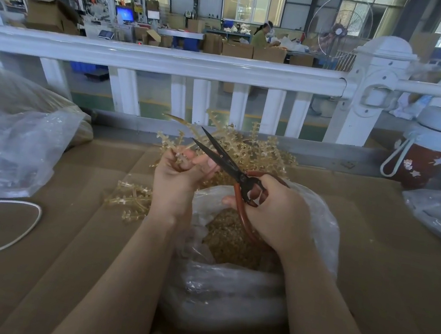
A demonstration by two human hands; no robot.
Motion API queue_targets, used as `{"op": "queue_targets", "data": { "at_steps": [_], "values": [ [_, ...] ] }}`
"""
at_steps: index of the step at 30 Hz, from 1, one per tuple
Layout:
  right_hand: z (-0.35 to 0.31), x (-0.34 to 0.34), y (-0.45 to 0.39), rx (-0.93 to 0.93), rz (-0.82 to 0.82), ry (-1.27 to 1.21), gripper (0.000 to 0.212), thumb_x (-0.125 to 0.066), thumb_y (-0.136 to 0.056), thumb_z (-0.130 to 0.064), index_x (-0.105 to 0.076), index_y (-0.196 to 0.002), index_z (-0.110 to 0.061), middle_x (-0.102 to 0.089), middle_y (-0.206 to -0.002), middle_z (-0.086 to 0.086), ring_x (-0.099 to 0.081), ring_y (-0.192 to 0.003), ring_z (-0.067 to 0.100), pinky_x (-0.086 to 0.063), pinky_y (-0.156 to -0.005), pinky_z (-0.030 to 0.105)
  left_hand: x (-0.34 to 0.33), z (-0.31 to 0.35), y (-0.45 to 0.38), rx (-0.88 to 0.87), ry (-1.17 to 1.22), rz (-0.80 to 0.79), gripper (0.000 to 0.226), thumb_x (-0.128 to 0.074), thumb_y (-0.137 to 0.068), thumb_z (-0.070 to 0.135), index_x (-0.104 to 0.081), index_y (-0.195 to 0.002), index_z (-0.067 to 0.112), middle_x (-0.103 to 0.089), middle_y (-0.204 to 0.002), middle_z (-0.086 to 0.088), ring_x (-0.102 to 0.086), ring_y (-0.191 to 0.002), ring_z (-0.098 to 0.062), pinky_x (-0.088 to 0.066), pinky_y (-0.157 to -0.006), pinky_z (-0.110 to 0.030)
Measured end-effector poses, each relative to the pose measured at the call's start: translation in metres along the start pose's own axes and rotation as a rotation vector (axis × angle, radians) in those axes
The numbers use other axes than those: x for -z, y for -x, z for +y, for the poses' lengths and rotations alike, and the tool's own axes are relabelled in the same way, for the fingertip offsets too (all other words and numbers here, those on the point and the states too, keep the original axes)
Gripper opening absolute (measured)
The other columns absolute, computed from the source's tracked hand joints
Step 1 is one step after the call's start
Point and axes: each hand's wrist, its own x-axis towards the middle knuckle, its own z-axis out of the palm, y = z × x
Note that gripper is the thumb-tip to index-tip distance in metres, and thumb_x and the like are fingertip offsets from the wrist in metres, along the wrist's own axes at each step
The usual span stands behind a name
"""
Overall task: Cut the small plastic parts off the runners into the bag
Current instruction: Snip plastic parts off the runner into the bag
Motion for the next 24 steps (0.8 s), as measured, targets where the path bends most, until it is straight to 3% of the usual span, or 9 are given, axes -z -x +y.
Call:
{"op": "queue_targets", "data": {
  "at_steps": [4,8,11,16,21,24],
  "values": [
    [-0.0004,-0.0007,-0.0012,-0.017,-0.008,-0.029,0.061,-0.060,-0.065,-0.087,-0.067,-0.097,-0.035,-0.061,-0.075,-0.022,-0.052,-0.070,-0.013,-0.038,-0.059,0.003,0.0013,-0.0010,-0.0006,0.001,0.012,-0.006,0.034,-0.071,-0.071,-0.002,-0.042,-0.079,0.013,-0.051,-0.087,-0.013,-0.063,-0.086,-0.020,-0.056,-0.076,-0.025],
    [-0.0001,0.0000,-0.0013,-0.015,-0.014,-0.020,0.070,-0.051,-0.062,-0.092,-0.068,-0.097,-0.034,-0.061,-0.075,-0.024,-0.051,-0.068,-0.012,-0.035,-0.055,0.005,0.0013,-0.0003,-0.0004,-0.029,0.004,-0.026,0.031,-0.072,-0.069,0.000,-0.045,-0.077,0.014,-0.062,-0.075,-0.002,-0.066,-0.078,-0.015,-0.056,-0.075,-0.024],
    [0.0007,0.0010,-0.0013,-0.004,-0.013,0.022,0.066,-0.055,-0.065,-0.090,-0.066,-0.097,-0.033,-0.064,-0.077,-0.020,-0.049,-0.068,-0.012,-0.032,-0.057,0.005,0.0013,-0.0003,-0.0001,-0.043,-0.002,-0.016,0.031,-0.071,-0.068,0.000,-0.046,-0.073,0.017,-0.064,-0.070,0.006,-0.066,-0.072,-0.011,-0.057,-0.074,-0.026],
    [-0.0003,0.0027,-0.0003,0.013,0.000,0.017,0.062,-0.056,-0.067,-0.087,-0.063,-0.098,-0.034,-0.058,-0.080,-0.023,-0.047,-0.069,-0.009,-0.030,-0.059,0.005,0.0017,-0.0008,0.0000,-0.042,-0.023,-0.042,0.030,-0.073,-0.067,0.001,-0.049,-0.074,0.018,-0.063,-0.070,0.003,-0.065,-0.073,-0.013,-0.056,-0.075,-0.027],
    [-0.0016,0.0039,0.0001,0.029,0.007,0.026,0.067,-0.048,-0.066,-0.090,-0.064,-0.095,-0.032,-0.063,-0.080,-0.020,-0.052,-0.070,-0.004,-0.033,-0.060,0.005,0.0011,-0.0037,-0.0009,-0.039,-0.081,-0.042,0.030,-0.071,-0.071,-0.005,-0.047,-0.081,0.011,-0.056,-0.081,-0.011,-0.061,-0.080,-0.023,-0.056,-0.078,-0.032],
    [-0.0019,0.0042,0.0005,0.025,0.024,0.015,0.066,-0.051,-0.066,-0.089,-0.066,-0.094,-0.032,-0.064,-0.079,-0.019,-0.055,-0.070,-0.003,-0.034,-0.059,0.004,0.0008,-0.0037,-0.0009,-0.040,-0.077,-0.042,0.031,-0.071,-0.071,-0.005,-0.047,-0.081,0.010,-0.059,-0.078,-0.008,-0.063,-0.078,-0.022,-0.056,-0.078,-0.032]
  ]
}}
